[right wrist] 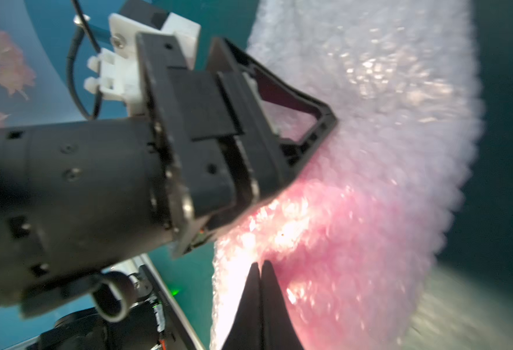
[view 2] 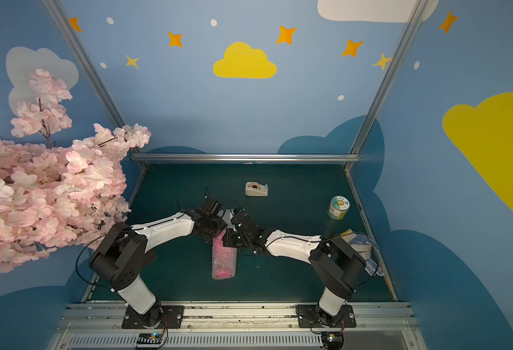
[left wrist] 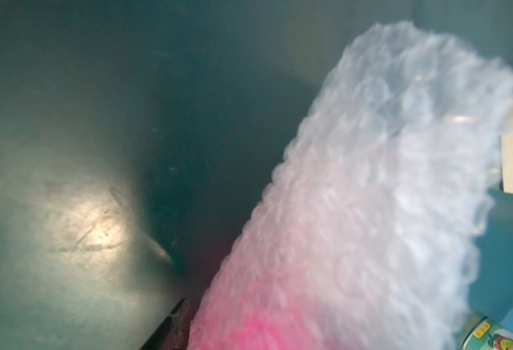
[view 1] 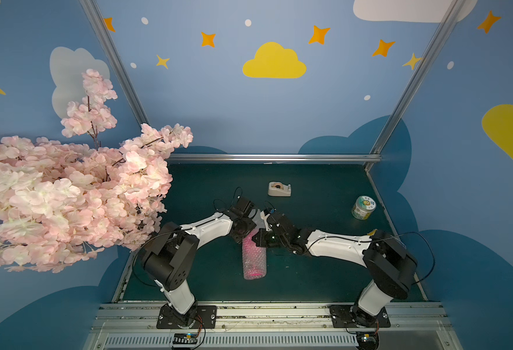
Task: Wrap wine glasses in bubble wrap
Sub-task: Stick the tape on the bubble wrap.
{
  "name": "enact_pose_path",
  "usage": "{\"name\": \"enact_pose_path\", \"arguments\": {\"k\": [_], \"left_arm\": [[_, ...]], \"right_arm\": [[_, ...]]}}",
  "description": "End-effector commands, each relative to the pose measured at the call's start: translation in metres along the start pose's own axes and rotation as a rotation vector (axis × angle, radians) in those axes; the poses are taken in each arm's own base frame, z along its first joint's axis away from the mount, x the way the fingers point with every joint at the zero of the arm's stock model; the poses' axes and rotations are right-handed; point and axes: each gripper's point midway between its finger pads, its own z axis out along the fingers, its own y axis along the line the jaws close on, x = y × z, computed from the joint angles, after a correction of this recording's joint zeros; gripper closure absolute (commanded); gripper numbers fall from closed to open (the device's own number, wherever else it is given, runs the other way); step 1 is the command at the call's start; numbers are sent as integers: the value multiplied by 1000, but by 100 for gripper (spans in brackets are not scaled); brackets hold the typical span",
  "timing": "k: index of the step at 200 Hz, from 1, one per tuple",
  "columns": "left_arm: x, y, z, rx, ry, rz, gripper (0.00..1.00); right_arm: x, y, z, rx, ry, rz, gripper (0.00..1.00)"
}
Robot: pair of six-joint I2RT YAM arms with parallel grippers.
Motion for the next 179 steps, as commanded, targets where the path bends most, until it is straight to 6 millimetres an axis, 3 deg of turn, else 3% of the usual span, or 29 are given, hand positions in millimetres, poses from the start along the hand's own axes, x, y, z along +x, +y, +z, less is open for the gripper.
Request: {"name": "enact_pose_path", "arguments": {"k": [1, 54, 87, 137, 179], "left_arm": [[5, 4, 3, -28, 16, 16, 37], [5, 6, 4, -30, 18, 12, 38], [4, 5, 2, -25, 14, 10, 38], [3, 4, 0, -22, 9, 11, 38], [3, 6, -1, -29, 7, 14, 38]], "right_arm": [[6, 3, 11, -27, 29, 13, 97], [-11, 16, -16, -45, -43, -22, 96], [-5, 19, -7, -60, -9, -22, 96], [13, -6, 16, -28, 53, 32, 96], [2, 11, 0, -68, 14, 11, 94]]}}
